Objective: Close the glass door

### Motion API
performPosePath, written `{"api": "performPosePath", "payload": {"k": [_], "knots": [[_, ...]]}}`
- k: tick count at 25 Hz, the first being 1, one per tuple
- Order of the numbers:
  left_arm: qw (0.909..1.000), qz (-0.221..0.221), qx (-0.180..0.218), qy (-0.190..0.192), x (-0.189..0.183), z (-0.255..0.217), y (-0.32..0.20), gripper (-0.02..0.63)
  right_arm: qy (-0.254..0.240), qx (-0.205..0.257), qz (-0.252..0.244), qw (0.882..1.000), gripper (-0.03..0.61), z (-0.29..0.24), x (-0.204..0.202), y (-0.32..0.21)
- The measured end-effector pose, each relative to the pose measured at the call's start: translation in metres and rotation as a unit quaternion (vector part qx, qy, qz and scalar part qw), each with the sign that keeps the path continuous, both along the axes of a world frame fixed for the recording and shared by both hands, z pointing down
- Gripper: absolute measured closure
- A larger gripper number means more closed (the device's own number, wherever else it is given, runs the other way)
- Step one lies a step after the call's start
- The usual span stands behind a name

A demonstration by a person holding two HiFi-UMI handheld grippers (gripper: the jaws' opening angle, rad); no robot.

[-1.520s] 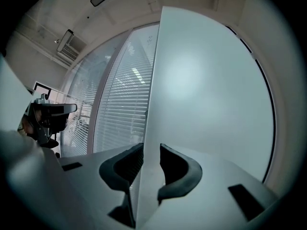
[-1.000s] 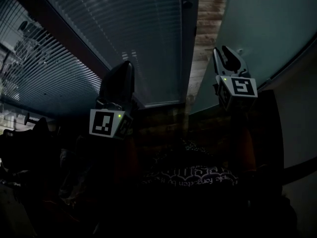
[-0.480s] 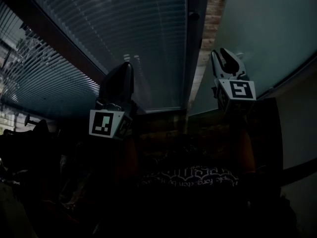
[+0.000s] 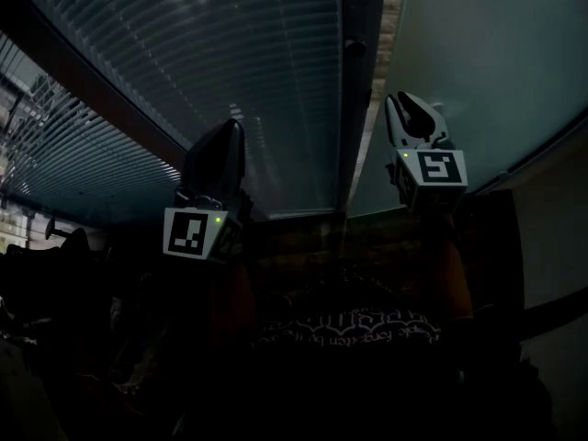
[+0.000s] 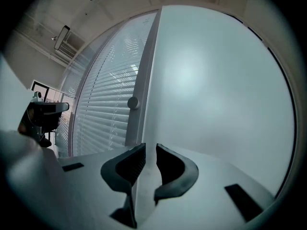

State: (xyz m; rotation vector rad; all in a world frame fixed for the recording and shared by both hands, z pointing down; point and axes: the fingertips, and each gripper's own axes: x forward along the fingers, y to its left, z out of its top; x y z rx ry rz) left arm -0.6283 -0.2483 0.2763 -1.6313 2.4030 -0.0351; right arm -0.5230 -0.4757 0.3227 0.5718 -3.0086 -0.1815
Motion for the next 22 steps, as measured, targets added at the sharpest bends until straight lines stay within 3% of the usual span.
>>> {"api": "performPosePath", "payload": {"k": [22], "knots": [[0.9997,-0.024,0.002,-0.001,-0.020,0.001,-0.018,0.612,0.002,0.003,-0.008,1.000,0.528,-0.001,-0.040,-0.032]]}}
